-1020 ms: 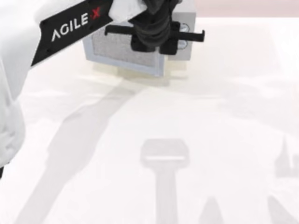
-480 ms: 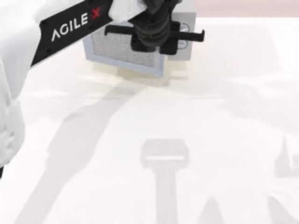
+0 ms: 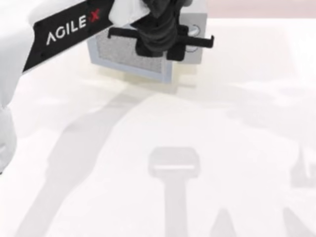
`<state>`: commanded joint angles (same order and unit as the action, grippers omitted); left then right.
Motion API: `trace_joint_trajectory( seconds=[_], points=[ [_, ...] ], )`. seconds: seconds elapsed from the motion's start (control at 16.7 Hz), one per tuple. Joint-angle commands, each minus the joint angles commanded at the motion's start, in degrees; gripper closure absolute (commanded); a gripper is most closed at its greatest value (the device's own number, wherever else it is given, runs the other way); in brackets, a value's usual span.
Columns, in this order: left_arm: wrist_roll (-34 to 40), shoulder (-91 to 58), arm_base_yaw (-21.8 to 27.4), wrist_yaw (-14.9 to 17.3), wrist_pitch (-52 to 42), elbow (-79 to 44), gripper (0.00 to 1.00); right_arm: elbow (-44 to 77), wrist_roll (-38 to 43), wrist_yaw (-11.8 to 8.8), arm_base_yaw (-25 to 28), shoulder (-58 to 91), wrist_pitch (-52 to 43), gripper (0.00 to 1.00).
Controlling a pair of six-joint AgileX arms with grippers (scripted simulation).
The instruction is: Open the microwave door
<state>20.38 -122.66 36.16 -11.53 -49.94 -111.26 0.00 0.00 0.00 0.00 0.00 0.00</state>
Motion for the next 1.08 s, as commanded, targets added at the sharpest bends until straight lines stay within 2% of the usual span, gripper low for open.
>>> trace_joint_trajectory(
  seconds=[0.24, 1.08],
  points=[
    [-3.46, 3.12, -0.58, 1.84, 2.38, 5.15, 1.0, 0.0, 0.0, 0.0, 0.0, 0.0, 0.0, 0.0],
    [-3.61, 3.23, -0.6, 1.92, 2.47, 5.34, 1.0, 0.0, 0.0, 0.0, 0.0, 0.0, 0.0, 0.0]
  ],
)
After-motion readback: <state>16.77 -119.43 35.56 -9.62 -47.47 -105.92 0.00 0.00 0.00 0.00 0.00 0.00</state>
